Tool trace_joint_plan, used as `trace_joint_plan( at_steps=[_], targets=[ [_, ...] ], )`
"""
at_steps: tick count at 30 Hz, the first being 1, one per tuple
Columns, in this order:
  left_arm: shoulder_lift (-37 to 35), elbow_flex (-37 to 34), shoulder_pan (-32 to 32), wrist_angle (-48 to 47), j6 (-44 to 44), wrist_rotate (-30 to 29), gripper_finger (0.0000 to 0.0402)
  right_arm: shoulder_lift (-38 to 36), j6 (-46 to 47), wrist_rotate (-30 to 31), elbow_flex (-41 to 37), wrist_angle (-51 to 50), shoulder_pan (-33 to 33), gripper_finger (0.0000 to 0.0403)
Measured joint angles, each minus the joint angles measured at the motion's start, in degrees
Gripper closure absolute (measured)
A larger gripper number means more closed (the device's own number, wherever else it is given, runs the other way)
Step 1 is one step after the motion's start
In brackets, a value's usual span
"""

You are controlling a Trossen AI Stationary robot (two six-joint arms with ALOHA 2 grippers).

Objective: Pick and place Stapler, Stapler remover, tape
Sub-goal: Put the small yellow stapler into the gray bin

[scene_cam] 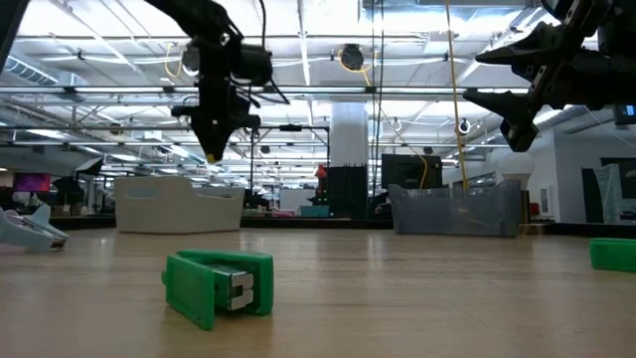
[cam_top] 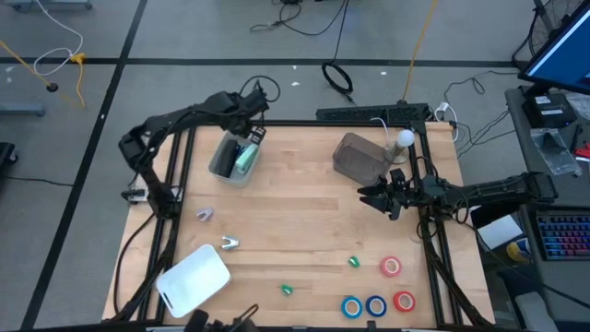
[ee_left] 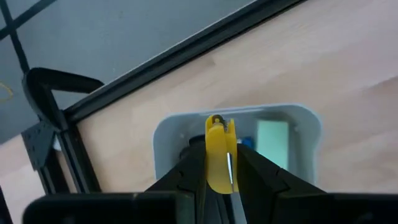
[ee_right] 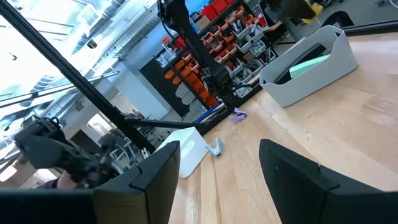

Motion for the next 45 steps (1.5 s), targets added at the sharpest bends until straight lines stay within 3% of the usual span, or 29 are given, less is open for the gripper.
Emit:
trace_joint_plan(
  at_steps=[10, 15, 25, 45],
  targets=[
    [6.43, -0.02, -1.31, -3.16, 1.74, 0.75, 0.0328, -0.02, 0.00, 0.02, 0.00, 0.00, 0.00, 0.0190],
    [6.55, -1.06, -1.56, -3.15, 1.69, 1.10, 0.0328, -0.02, 0.00, 0.02, 0.00, 0.00, 0.00, 0.0190],
    [6.63, -9.73, -1.21, 1.86, 0.21, 1.91, 0.0328, -0.02, 0.01, 0.20, -0.01, -0.01, 0.00, 0.0190],
    [6.51, -10.01, -1.25, 7.29, 1.51, 4.02, 0.0328, -0.02, 0.42, 0.20, 0.00, -0.02, 0.00, 0.0190]
  ],
)
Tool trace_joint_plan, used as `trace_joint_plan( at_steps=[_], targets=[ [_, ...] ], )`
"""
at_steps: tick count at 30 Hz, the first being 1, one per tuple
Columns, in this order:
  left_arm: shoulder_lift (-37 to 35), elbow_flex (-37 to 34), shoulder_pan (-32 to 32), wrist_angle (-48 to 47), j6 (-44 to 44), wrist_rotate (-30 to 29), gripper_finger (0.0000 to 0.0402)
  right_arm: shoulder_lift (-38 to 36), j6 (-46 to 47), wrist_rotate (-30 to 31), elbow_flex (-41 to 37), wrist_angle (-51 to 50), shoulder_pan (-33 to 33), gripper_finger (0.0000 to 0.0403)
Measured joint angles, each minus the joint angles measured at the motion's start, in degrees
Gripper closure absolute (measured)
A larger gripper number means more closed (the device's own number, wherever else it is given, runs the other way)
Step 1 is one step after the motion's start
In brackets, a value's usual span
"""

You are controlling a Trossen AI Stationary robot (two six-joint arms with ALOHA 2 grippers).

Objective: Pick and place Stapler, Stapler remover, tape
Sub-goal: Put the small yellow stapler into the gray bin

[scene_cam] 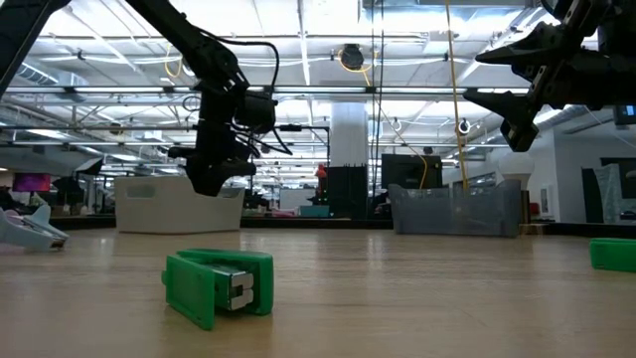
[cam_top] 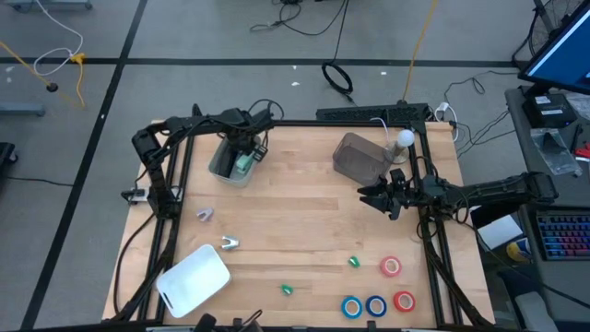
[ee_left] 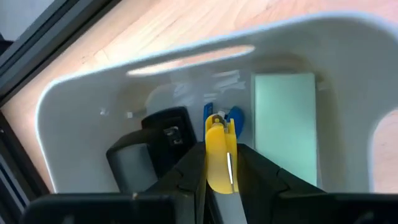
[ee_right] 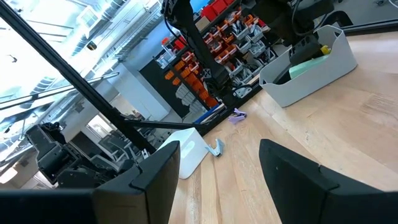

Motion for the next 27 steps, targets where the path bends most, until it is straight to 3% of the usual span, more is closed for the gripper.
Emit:
trace_joint_plan(
  at_steps=[17, 27],
  targets=[
    [-0.02, 0.00, 0.44, 1.14, 1.57, -0.06, 0.0324, 0.00, 1.51, 0.00, 0.00, 0.02, 0.00, 0.0190],
    [-0.11, 0.00, 0.44, 0.97, 2.49, -0.28, 0.0252, 0.02, 1.51, 0.00, 0.00, 0.02, 0.00, 0.0190]
  ],
)
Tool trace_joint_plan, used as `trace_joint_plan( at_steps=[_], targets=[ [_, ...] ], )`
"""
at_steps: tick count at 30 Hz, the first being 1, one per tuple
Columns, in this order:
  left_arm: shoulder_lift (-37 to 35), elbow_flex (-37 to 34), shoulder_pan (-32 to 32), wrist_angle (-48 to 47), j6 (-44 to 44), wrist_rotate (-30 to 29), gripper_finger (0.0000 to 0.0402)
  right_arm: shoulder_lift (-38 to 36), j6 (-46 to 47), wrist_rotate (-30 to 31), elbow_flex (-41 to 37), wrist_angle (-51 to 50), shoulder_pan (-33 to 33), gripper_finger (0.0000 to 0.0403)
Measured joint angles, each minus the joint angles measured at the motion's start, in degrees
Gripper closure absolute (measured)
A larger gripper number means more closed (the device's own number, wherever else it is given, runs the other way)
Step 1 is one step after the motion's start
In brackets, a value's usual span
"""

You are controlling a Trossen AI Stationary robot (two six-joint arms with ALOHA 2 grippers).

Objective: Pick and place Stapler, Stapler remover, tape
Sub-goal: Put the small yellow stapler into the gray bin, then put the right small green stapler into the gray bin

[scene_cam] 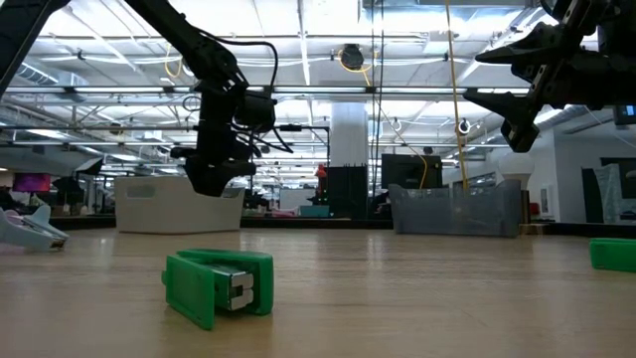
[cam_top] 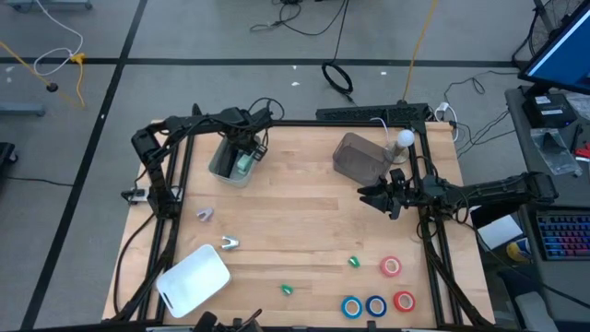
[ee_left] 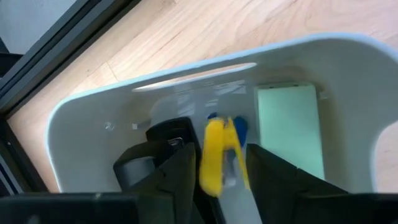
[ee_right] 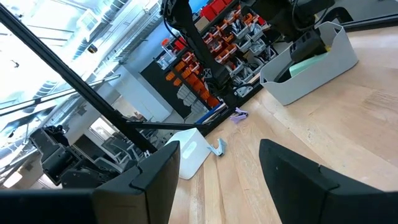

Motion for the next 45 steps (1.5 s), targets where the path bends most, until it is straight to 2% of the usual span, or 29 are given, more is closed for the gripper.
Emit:
trace_joint_plan(
  at_steps=[7, 12, 15, 20, 26, 30, 35, 39, 45],
  targets=[
    [0.00, 0.29, 0.00, -1.31, 1.18, 0.09, 0.0234, -0.02, 0.00, -0.15, -0.01, 0.00, 0.00, 0.0190],
    [-0.63, 4.79, -0.08, -8.07, 0.84, -0.20, 0.0234, -0.02, 0.00, -0.02, 0.00, 0.00, 0.00, 0.0190],
    [-3.20, 8.41, -1.16, -12.27, -0.34, -0.07, 0.0234, -0.01, -0.09, -0.04, -0.01, 0.03, 0.00, 0.0190],
    [-11.26, 11.21, -5.78, -14.11, -4.80, 3.79, 0.0233, 0.00, 0.00, -0.15, -0.01, 0.24, 0.00, 0.0190],
    [-21.19, 11.21, -16.47, -14.03, -13.36, 5.68, 0.0233, -0.02, -0.03, -0.19, 0.00, 0.48, 0.00, 0.0190],
    [-24.43, 11.23, -26.31, -13.30, -18.28, 5.64, 0.0233, -0.02, -0.28, -0.21, 0.00, 0.48, 0.00, 0.0190],
    [-24.22, 11.21, -39.00, -10.20, -22.05, 5.39, 0.0233, -0.02, -0.39, -0.24, -0.02, 0.48, 0.00, 0.0190],
    [-22.39, 11.21, -46.95, -3.08, -21.89, 4.59, 0.0233, 0.00, -0.41, -0.45, -0.02, 1.70, 0.00, 0.0190],
    [-20.93, 11.19, -54.57, 7.44, -21.79, -4.36, 0.0234, -0.02, -2.11, -4.54, 0.00, 6.71, 0.35, 0.0190]
  ],
)
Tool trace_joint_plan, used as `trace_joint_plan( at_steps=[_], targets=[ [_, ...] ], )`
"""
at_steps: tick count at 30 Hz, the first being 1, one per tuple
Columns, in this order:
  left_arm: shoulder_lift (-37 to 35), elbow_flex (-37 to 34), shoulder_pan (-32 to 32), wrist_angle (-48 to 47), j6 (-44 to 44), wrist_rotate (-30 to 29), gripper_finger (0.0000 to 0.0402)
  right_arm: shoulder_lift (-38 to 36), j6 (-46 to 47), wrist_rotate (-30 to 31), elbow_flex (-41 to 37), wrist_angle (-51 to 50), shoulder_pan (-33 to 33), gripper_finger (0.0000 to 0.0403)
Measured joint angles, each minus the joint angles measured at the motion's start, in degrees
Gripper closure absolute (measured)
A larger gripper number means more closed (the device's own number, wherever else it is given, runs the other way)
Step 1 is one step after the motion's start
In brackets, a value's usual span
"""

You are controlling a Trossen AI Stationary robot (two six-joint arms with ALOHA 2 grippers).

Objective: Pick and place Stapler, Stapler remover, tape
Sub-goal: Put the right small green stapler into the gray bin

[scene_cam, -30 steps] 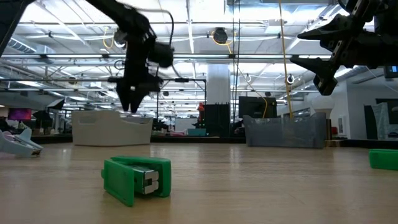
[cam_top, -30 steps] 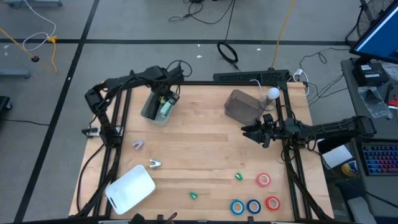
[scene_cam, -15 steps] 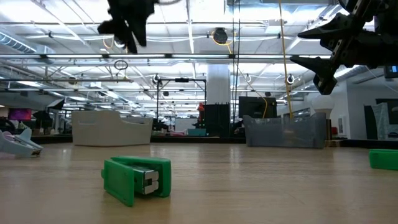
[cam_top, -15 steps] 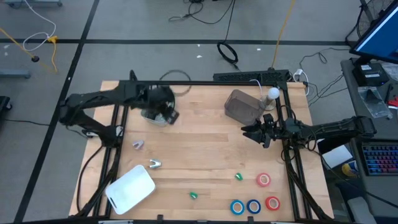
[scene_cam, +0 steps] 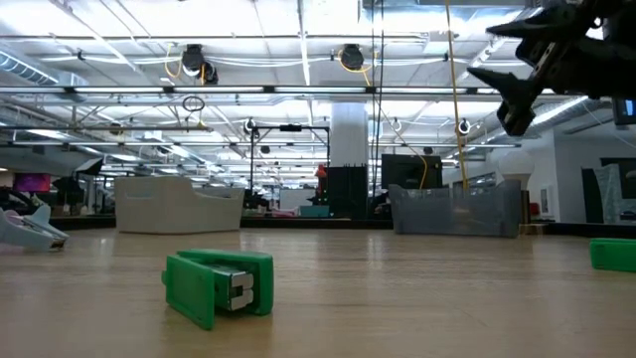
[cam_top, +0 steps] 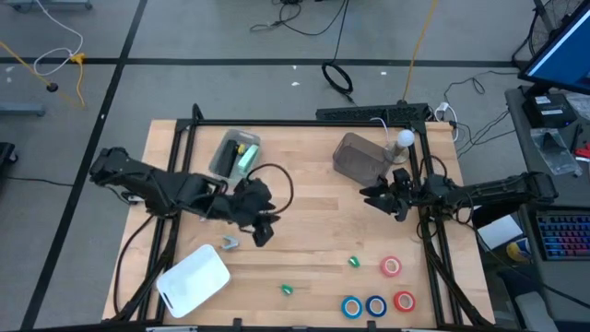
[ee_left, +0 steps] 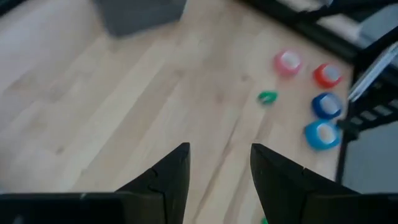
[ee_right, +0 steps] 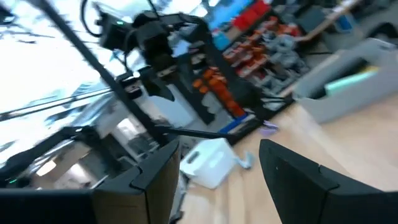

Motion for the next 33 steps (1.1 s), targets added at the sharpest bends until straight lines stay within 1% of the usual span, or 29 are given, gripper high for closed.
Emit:
trace_joint_plan(
  at_steps=[2, 5, 10, 12, 16, 18, 20, 23, 25, 27, 31, 33],
  targets=[
    [0.24, -0.45, -1.17, 2.38, 0.02, -2.03, 0.0234, 0.02, -1.11, -0.56, 0.31, 1.95, 0.70, 0.0190],
    [0.36, -1.68, -2.57, 2.50, -0.64, -4.21, 0.0234, 0.01, -3.42, -0.57, 2.20, 1.94, 2.44, 0.0190],
    [0.05, -7.00, -2.94, 4.39, -5.15, -5.02, 0.0234, 0.41, -9.15, -0.62, 8.30, -1.81, 7.17, 0.0190],
    [-0.57, -10.56, -2.58, 8.04, -5.76, -4.78, 0.0234, 1.24, -10.98, -0.63, 12.03, -7.19, 9.48, 0.0190],
    [-3.65, -19.02, -1.25, 19.16, -4.07, -0.66, 0.0234, 4.35, -12.84, -0.28, 21.36, -26.86, 14.03, 0.0190],
    [-5.15, -23.10, -0.26, 25.27, -2.29, 1.74, 0.0234, 6.71, -11.76, -0.05, 26.19, -35.66, 15.85, 0.0190],
    [-7.37, -27.38, 0.44, 28.58, -1.39, 3.65, 0.0234, 9.92, -9.63, 1.06, 30.11, -42.41, 17.62, 0.0190],
    [-9.78, -33.04, 1.47, 34.45, -1.29, 5.55, 0.0234, 14.81, -5.57, 1.09, 34.75, -49.64, 19.65, 0.0190],
    [-11.96, -36.93, 1.53, 35.68, -1.43, 6.28, 0.0234, 18.10, -2.89, 1.01, 37.47, -51.99, 20.65, 0.0190],
    [-13.50, -39.93, 1.63, 39.83, -1.21, 7.04, 0.0234, 21.36, -0.75, 0.62, 39.30, -54.48, 21.84, 0.0190],
    [-17.45, -45.30, 1.64, 41.97, -1.05, 7.20, 0.0234, 27.97, 4.13, -2.04, 42.75, -55.81, 23.29, 0.0190],
    [-19.98, -47.72, 1.64, 41.25, -0.72, 7.31, 0.0234, 31.51, 6.65, -3.54, 45.07, -56.47, 23.76, 0.0190]
  ],
)
